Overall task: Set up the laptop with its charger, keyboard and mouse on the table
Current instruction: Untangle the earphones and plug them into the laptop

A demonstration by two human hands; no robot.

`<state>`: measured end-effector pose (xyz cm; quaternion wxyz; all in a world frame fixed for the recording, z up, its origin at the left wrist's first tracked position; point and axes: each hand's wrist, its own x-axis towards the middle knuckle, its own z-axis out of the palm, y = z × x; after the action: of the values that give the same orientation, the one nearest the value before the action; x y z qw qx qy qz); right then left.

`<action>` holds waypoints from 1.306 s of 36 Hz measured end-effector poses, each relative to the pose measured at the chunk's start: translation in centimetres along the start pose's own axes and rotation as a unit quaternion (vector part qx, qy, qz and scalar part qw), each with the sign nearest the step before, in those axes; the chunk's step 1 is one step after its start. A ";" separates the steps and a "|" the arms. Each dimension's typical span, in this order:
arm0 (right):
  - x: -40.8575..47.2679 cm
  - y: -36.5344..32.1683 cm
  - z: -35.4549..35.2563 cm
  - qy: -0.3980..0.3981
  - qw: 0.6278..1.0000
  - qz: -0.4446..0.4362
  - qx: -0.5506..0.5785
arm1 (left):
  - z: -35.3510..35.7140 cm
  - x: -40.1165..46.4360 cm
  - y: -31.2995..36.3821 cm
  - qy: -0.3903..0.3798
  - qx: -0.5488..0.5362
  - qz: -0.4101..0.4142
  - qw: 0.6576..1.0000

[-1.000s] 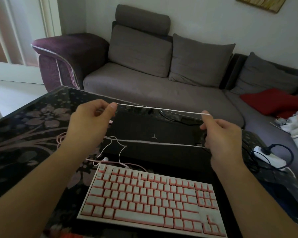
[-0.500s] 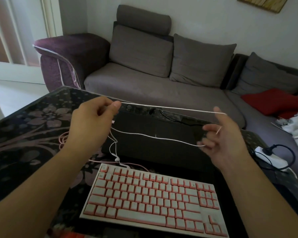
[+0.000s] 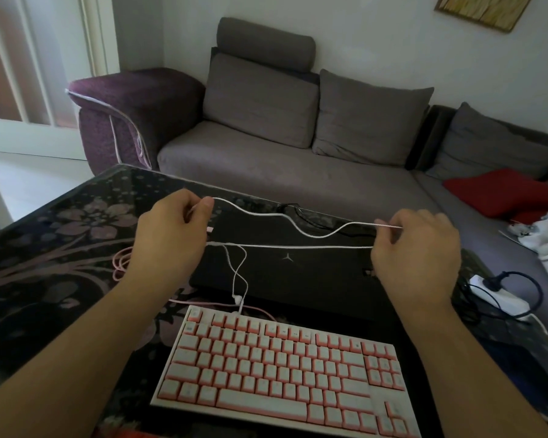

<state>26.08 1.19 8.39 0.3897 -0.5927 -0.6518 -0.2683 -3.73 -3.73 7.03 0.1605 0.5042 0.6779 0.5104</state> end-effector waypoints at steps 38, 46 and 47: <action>-0.9 -5.1 -2.0 -0.327 0.909 0.080 0.248 | -0.1 -0.5 1.4 -0.068 -0.053 -0.043 0.995; 0.0 -2.9 -2.0 -0.269 0.908 0.160 0.279 | -1.8 1.5 -1.2 -0.037 0.025 -0.111 0.993; -0.2 -3.5 -2.1 -0.290 0.905 0.143 0.278 | -1.3 1.4 -1.2 -0.080 0.057 -0.113 0.989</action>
<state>23.08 -1.16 9.80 0.3668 -0.5990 -0.6923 0.1656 -5.92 -3.24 7.03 0.2422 0.4718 0.7434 0.4075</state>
